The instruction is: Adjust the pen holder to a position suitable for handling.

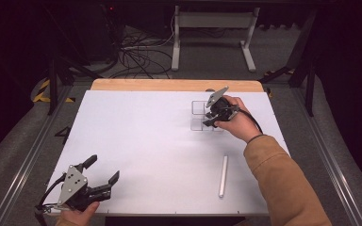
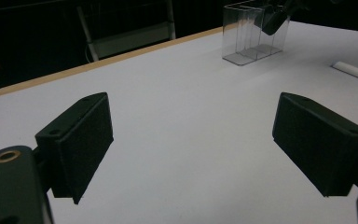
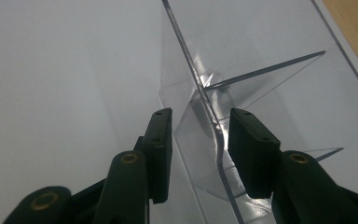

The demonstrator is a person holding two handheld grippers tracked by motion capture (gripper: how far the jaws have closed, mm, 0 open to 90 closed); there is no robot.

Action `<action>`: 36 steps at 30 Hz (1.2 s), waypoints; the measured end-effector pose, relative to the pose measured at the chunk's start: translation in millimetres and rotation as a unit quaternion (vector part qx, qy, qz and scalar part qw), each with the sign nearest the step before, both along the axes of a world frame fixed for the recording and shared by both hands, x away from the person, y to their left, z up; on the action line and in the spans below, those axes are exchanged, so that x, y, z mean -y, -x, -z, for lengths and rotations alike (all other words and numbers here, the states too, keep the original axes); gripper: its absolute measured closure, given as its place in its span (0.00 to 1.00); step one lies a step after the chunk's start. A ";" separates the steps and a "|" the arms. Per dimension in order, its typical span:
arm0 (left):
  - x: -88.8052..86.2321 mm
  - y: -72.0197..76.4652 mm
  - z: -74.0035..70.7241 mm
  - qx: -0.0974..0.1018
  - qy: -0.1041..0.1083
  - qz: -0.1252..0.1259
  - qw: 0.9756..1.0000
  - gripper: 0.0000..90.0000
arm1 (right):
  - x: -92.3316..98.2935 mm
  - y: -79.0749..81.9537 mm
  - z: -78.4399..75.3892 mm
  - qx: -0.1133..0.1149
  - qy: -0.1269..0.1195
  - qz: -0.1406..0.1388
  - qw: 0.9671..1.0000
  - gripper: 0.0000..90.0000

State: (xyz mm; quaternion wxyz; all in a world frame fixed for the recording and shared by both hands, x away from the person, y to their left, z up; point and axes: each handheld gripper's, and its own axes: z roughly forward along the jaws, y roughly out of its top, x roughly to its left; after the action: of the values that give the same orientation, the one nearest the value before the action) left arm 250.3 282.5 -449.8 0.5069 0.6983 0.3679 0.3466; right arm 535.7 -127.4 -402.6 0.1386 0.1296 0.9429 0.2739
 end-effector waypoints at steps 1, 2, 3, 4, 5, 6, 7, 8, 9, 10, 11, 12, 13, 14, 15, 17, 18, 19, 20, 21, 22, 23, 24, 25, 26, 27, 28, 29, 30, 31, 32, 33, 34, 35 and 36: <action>0.1 0.0 0.0 0.000 0.000 0.000 1.000 0.14 | 0.0 0.0 0.0 0.000 0.000 0.000 1.000 0.68; 0.0 0.0 0.0 0.000 0.000 0.000 1.000 0.14 | -0.7 -0.7 1.0 -0.001 0.003 -0.001 1.000 0.68; 0.0 0.0 0.0 0.000 0.000 0.000 1.000 0.14 | -0.7 -0.7 1.0 -0.001 0.003 -0.001 1.000 0.68; -0.2 0.0 0.0 0.000 0.000 0.000 1.000 0.14 | -1.3 -0.8 1.8 -0.001 0.002 0.000 1.000 0.69; -0.2 -0.1 0.1 0.000 0.001 0.000 1.000 0.14 | -2.6 -0.6 2.9 -0.004 0.005 0.003 1.000 0.70; -0.1 -0.1 0.2 -0.001 0.000 -0.001 1.000 0.14 | -2.6 -0.6 2.9 -0.004 0.005 0.003 1.000 0.70; -0.3 -0.3 0.2 -0.001 0.000 0.000 1.000 0.14 | -3.1 -1.1 3.6 -0.003 0.008 -0.002 1.000 0.71; -0.2 -0.3 0.2 -0.001 0.001 0.000 1.000 0.14 | -3.4 -1.1 4.1 -0.003 0.009 -0.002 1.000 0.72; -0.2 -0.3 0.3 -0.001 0.001 0.000 1.000 0.14 | -3.7 -0.9 4.2 -0.003 0.012 -0.002 1.000 0.74; -0.3 -0.3 0.2 -0.001 0.001 -0.001 1.000 0.14 | -3.9 -0.9 4.0 -0.002 0.015 -0.004 1.000 0.76; -0.3 -0.3 0.2 -0.001 0.001 -0.001 1.000 0.14 | -4.3 -0.5 4.0 0.001 0.016 -0.003 1.000 0.78; -0.4 -0.3 0.2 0.000 0.000 -0.001 1.000 0.14 | -4.3 -0.5 4.0 0.001 0.016 -0.003 1.000 0.78; -0.4 -0.3 0.2 0.000 0.000 -0.001 1.000 0.14 | -4.1 -0.2 3.1 0.001 0.020 -0.003 1.000 0.81; -0.4 -0.4 0.2 0.000 0.000 -0.001 1.000 0.14 | -3.8 0.3 2.0 0.002 0.019 -0.005 1.000 0.81; -0.4 -0.4 0.2 0.000 0.000 -0.001 1.000 0.14 | -3.6 0.4 1.6 0.003 0.019 -0.007 1.000 0.81; -0.1 -0.4 0.3 -0.001 0.000 -0.001 1.000 0.14 | -3.2 0.9 0.9 0.006 0.022 -0.013 1.000 0.82; -0.1 -0.4 0.3 -0.001 0.000 -0.001 1.000 0.14 | -3.2 1.3 0.8 0.006 0.023 -0.015 1.000 0.83; -0.2 -0.3 0.2 0.000 0.000 -0.002 1.000 0.14 | -3.4 2.1 0.6 0.007 0.026 -0.016 1.000 0.84; -0.3 -0.4 0.2 0.000 0.000 -0.001 1.000 0.14 | -3.6 2.4 -0.1 0.008 0.030 -0.022 0.999 0.86; -0.3 -0.4 0.2 0.000 0.000 -0.001 1.000 0.14 | -3.8 3.5 -0.7 0.009 0.032 -0.023 0.999 0.88; -0.3 -0.4 0.1 0.000 0.000 -0.001 1.000 0.14 | -4.0 4.6 -1.6 0.010 0.034 -0.026 0.999 0.92; -0.1 -0.3 0.3 0.000 0.001 -0.002 1.000 0.14 | -4.2 6.0 -2.9 0.006 0.032 -0.028 0.999 0.94; -0.1 -0.5 0.4 -0.001 0.000 -0.002 1.000 0.14 | -3.6 7.4 -4.7 -0.005 0.031 -0.028 0.999 0.96; -0.1 -0.6 0.5 -0.002 0.000 -0.002 1.000 0.14 | -3.1 8.8 -6.0 -0.010 0.026 -0.031 0.999 0.97; -0.3 -0.8 0.5 -0.001 0.000 -0.002 1.000 0.14 | -2.5 10.1 -7.6 -0.012 0.021 -0.036 0.999 0.97; -0.3 -0.8 0.5 -0.001 0.000 -0.002 1.000 0.14 | -2.5 10.1 -7.6 -0.012 0.021 -0.036 0.999 0.97; -0.4 -0.9 0.5 -0.001 0.001 -0.002 1.000 0.14 | -2.1 12.1 -9.8 -0.014 0.018 -0.034 0.999 0.97; -0.1 -1.3 0.8 -0.002 0.002 -0.002 1.000 0.14 | -2.0 15.7 -14.8 -0.008 0.009 -0.043 0.999 0.98; -0.1 -1.3 0.8 -0.002 0.002 -0.002 1.000 0.14 | -2.6 18.4 -17.7 -0.005 0.006 -0.046 0.999 0.98; 0.0 -1.4 0.9 -0.003 0.002 -0.002 1.000 0.14 | -3.7 21.5 -20.7 -0.004 0.003 -0.048 0.999 0.98; 0.1 -1.3 0.9 -0.003 0.002 -0.003 1.000 0.14 | -5.1 24.5 -23.5 -0.001 0.001 -0.052 0.999 0.98; 0.2 -1.3 0.8 -0.003 0.002 -0.002 1.000 0.14 | -7.4 27.7 -26.1 -0.003 0.000 -0.057 0.998 0.97; 0.3 -1.3 0.8 -0.003 0.002 -0.002 1.000 0.14 | -7.4 27.7 -26.1 -0.003 0.000 -0.057 0.998 0.97; 0.5 -1.3 0.8 -0.003 0.002 -0.002 1.000 0.14 | -13.3 34.2 -30.9 0.000 0.001 -0.069 0.998 0.97; 0.5 -1.3 0.8 -0.003 0.002 -0.002 1.000 0.14 | -17.0 38.0 -33.2 -0.002 -0.001 -0.071 0.997 0.97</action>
State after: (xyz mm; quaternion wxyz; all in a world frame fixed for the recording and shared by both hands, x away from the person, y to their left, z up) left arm 251.6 282.1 -450.6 0.5060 0.6977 0.3717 0.3450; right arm 497.7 -110.4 -369.5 0.1170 0.0625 0.9498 0.2833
